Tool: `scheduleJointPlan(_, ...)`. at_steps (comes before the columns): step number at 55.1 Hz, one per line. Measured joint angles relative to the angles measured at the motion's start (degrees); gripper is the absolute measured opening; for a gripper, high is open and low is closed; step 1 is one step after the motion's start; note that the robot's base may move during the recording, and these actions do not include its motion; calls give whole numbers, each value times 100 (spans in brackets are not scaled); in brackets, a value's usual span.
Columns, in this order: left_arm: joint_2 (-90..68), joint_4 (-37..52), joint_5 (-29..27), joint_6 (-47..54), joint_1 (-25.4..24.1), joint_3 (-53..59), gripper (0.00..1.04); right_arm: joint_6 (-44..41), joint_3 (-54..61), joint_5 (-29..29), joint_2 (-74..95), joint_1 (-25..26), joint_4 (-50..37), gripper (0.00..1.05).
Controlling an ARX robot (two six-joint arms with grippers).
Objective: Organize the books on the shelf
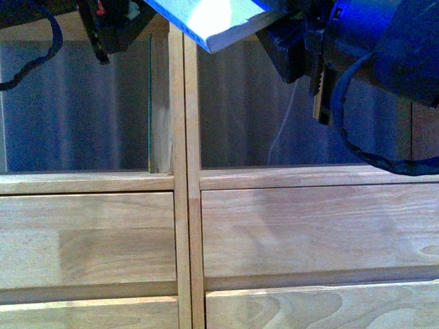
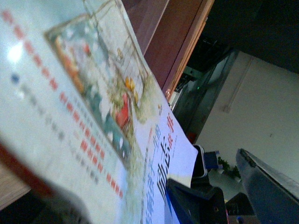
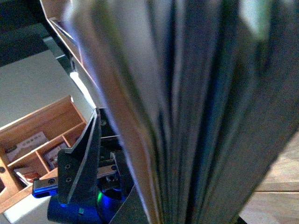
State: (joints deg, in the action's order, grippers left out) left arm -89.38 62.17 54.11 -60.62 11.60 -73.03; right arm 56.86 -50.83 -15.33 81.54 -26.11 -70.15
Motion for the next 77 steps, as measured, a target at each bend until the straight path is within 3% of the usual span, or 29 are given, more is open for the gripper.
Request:
scheduleJointPlan(15,0,743,-131,-378,7,144,27,120,-39,-199,-4,-260,-57,11)
scheduleJointPlan(21,-11,984,-184,-719,-96,138,8,57,-120,-348,-31,-391,188,34)
scheduleJointPlan(31,-7,702,-459,-807,-492,138,7,-162,-66,-507,-275,-245,450,61)
scheduleJointPlan(41,557,-404,-931,236,-1049,483,7,-376,35,-538,-935,649,907,98)
scheduleJointPlan(46,857,-1478,-1370,1311,-1198,520,7,-988,37,-448,-1300,1012,1674,98)
scheduleJointPlan(59,876,-2374,-2461,3379,-1657,387,7,-3978,195,568,-2173,1443,4172,98)
scheduleJointPlan(66,448,-2752,-2894,4253,-1749,-144,7,-5316,516,861,-2640,1613,4651,98)
scheduleJointPlan(77,-560,-3084,-3429,5250,-1698,-1211,7,-6255,949,815,-3528,1572,4975,98)
